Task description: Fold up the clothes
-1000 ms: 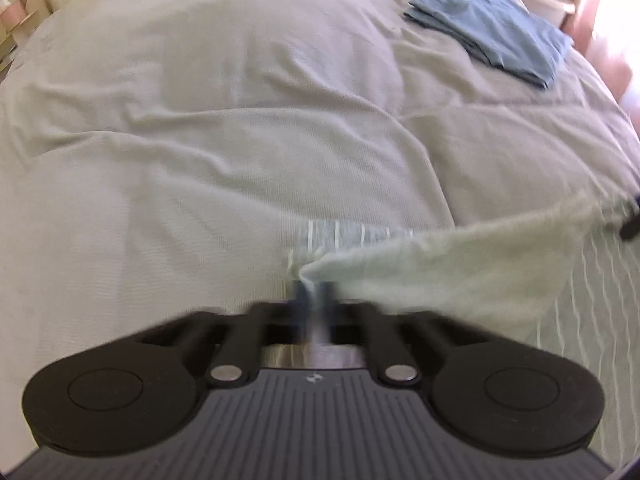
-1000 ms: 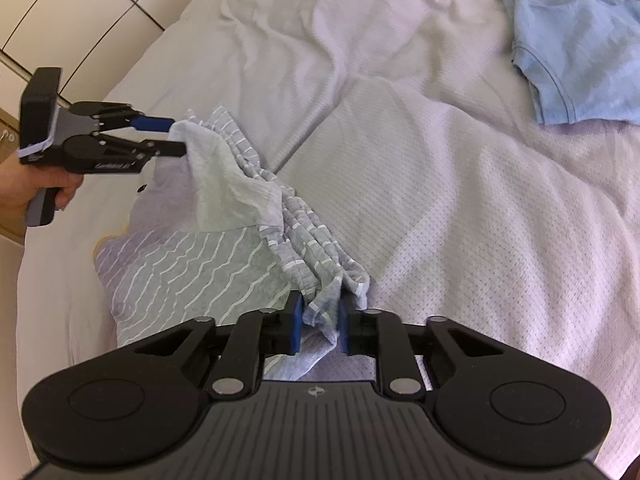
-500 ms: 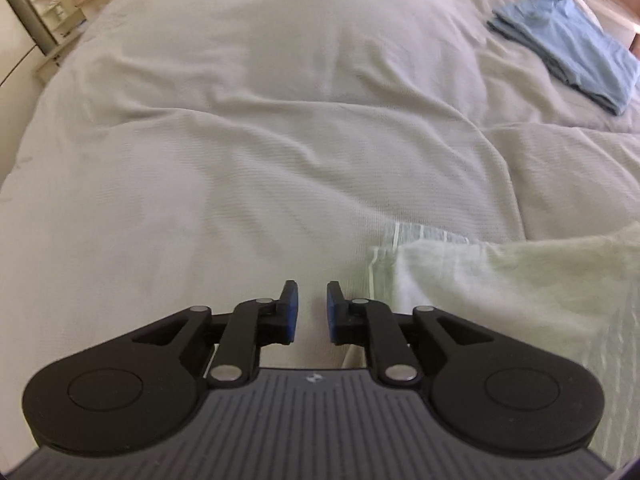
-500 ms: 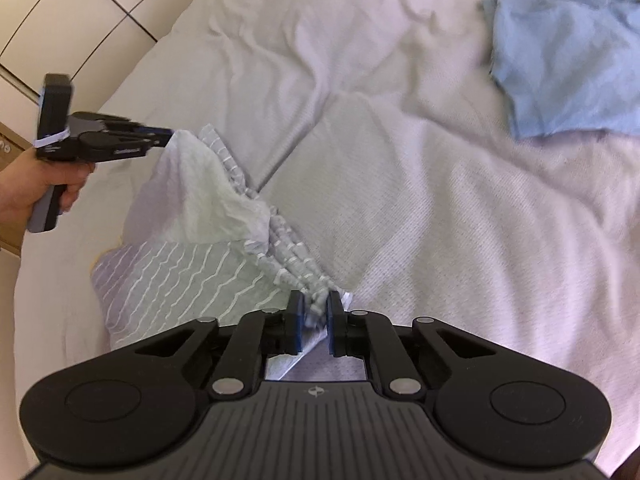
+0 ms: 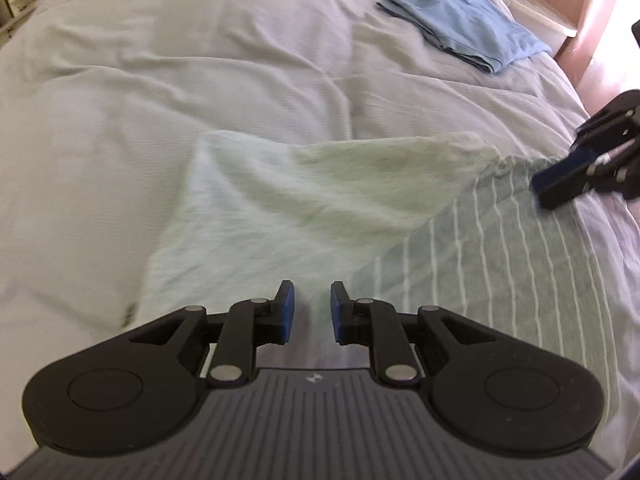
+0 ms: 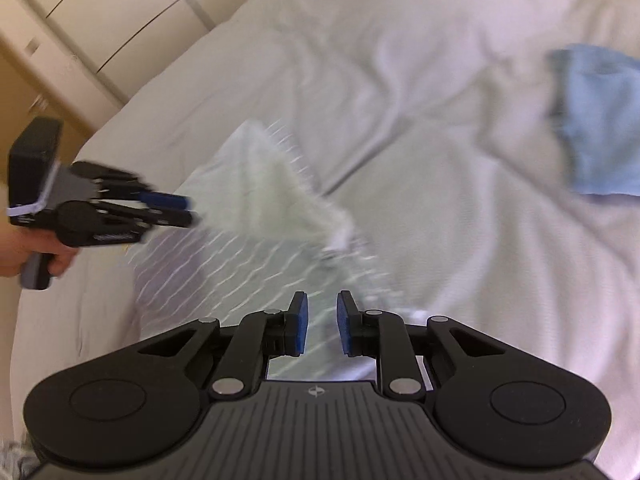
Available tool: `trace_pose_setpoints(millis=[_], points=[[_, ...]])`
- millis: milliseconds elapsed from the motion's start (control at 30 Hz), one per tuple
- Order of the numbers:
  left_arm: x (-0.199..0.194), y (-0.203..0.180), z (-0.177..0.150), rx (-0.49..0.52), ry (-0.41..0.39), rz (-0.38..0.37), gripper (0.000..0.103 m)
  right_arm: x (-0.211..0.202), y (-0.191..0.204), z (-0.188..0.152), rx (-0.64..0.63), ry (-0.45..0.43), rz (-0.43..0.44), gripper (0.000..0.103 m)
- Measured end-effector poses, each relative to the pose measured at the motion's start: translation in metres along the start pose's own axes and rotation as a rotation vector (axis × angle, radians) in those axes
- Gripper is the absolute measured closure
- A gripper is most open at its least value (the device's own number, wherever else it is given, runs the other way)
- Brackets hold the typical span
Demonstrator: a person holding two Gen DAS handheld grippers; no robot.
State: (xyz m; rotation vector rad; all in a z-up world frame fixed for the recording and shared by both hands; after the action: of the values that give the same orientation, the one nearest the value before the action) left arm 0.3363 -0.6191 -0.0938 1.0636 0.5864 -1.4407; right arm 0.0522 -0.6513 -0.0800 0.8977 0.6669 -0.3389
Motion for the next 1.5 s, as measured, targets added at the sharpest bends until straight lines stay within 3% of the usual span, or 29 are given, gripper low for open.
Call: trace_pose_setpoints(millis=[167, 433, 533, 933, 1167, 1367, 1500], points=[[0.033, 0.000, 0.018, -0.046, -0.005, -0.004, 0.088, 0.025, -0.016, 0.003, -0.024, 0.044, -0.018, 0.084], [0.056, 0.030, 0.048, -0.154, -0.011, 0.044, 0.088, 0.025, -0.032, 0.015, -0.011, 0.048, -0.021, 0.085], [0.061, 0.030, 0.053, -0.142, 0.000, 0.059, 0.088, 0.020, -0.032, 0.013, 0.004, 0.050, -0.025, 0.085], [0.031, 0.040, 0.058, -0.146, -0.011, 0.136, 0.088, 0.015, -0.027, 0.009, 0.014, 0.079, -0.063, 0.084], [-0.016, 0.047, 0.033, -0.063, -0.022, 0.201, 0.085, 0.007, -0.018, 0.003, 0.004, 0.078, -0.090, 0.076], [-0.045, 0.027, -0.023, 0.063, 0.029, 0.198, 0.085, -0.013, 0.013, -0.015, -0.035, 0.039, -0.107, 0.073], [-0.043, 0.013, -0.062, 0.065, 0.081, 0.184, 0.084, -0.004, 0.038, -0.034, -0.075, 0.084, -0.052, 0.072]])
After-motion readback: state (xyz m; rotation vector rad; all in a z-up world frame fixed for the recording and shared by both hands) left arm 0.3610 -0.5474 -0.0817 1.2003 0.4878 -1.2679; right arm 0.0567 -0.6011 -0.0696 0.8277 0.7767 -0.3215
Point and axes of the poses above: each gripper's, at about its wrist camera, not at the fingertips, and x roughly the way its jaws point, y to its left, z to its top, the point moved 2 cm from there along x, roughly the way its jaws point, and after that the axes turned 15 degrees about z, right-handed, at the moved point
